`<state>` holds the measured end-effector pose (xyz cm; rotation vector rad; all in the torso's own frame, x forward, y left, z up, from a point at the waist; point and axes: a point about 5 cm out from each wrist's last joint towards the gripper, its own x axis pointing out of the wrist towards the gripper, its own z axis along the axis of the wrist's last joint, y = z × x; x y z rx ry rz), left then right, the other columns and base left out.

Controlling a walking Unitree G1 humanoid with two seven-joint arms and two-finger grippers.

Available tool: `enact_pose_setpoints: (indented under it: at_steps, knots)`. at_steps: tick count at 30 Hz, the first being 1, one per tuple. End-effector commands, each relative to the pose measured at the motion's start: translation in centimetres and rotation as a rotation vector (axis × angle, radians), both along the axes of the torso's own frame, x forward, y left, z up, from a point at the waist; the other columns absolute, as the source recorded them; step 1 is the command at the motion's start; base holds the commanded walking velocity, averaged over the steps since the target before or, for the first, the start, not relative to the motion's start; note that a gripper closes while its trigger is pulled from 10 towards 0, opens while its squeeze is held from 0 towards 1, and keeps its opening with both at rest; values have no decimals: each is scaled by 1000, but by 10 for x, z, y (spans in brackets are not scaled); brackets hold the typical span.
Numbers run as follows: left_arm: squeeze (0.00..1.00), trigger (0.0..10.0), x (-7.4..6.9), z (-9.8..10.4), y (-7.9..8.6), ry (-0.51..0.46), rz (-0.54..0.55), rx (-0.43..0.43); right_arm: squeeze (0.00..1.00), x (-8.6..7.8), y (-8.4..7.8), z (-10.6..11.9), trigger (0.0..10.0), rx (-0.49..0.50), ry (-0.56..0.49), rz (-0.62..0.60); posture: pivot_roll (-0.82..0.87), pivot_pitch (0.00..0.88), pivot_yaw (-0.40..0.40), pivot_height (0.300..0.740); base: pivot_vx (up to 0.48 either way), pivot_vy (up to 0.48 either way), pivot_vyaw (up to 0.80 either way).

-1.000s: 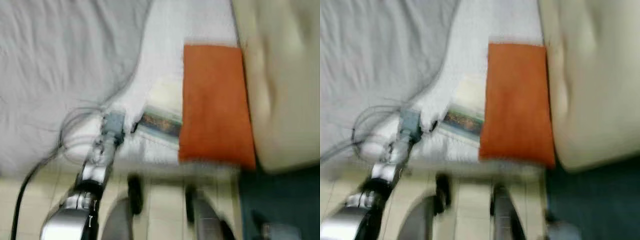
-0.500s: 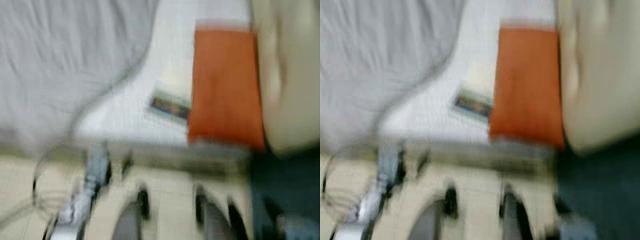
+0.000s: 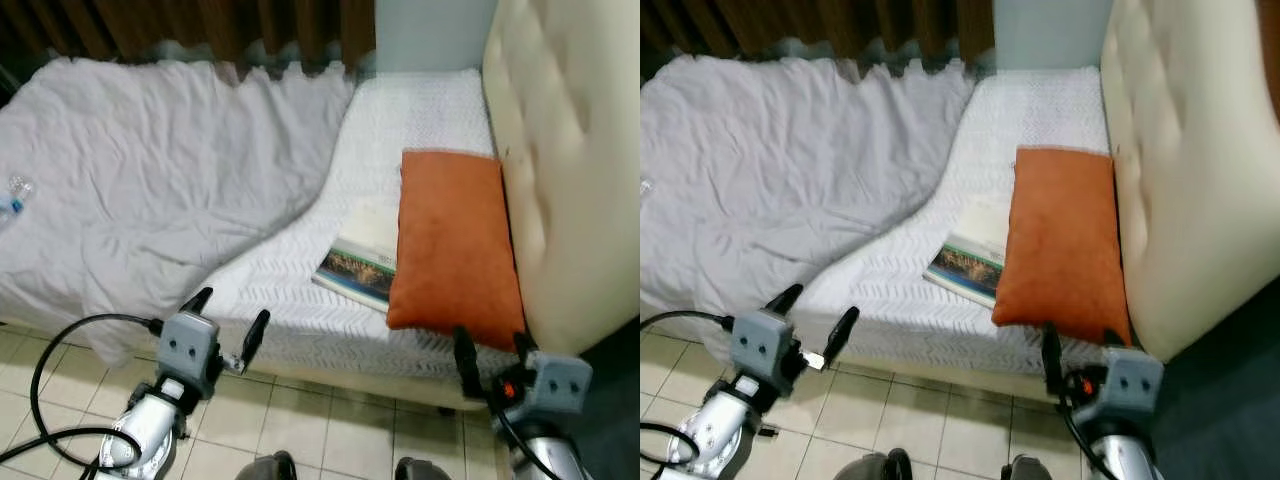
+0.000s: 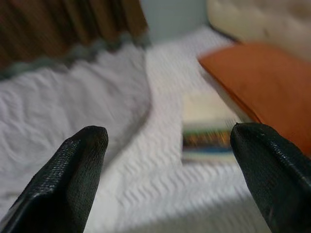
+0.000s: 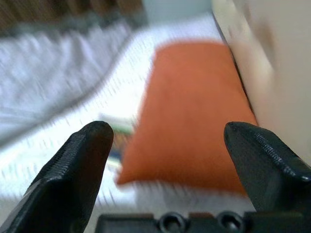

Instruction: Clean up the room

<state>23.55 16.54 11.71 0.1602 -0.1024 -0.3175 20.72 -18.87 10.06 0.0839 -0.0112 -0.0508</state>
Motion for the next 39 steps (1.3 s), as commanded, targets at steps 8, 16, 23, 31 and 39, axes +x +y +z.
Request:
enact_pose_setpoints:
  at_steps: [8,16,23,31,39]
  knots:
    - [0,10000,20,-15,-7,59,36,-4,0,27,2,-1,10000,-29,-32,41,-56,0,73,740,0,0,0]
    - [0,10000,24,-26,-13,109,8,-79,0,27,3,-5,10000,-43,-21,46,-83,0,75,740,410,0,-100]
    - [0,10000,26,-32,-19,125,16,-90,0,29,5,-8,10000,-80,5,82,-92,0,63,740,460,0,-670]
    - [0,10000,31,-33,-18,119,14,-79,0,35,5,-7,10000,-116,8,98,-87,0,59,740,460,0,0]
    - [0,10000,33,-35,-14,128,27,-86,0,37,6,-12,10000,-117,35,118,-90,4,60,740,458,0,-457]
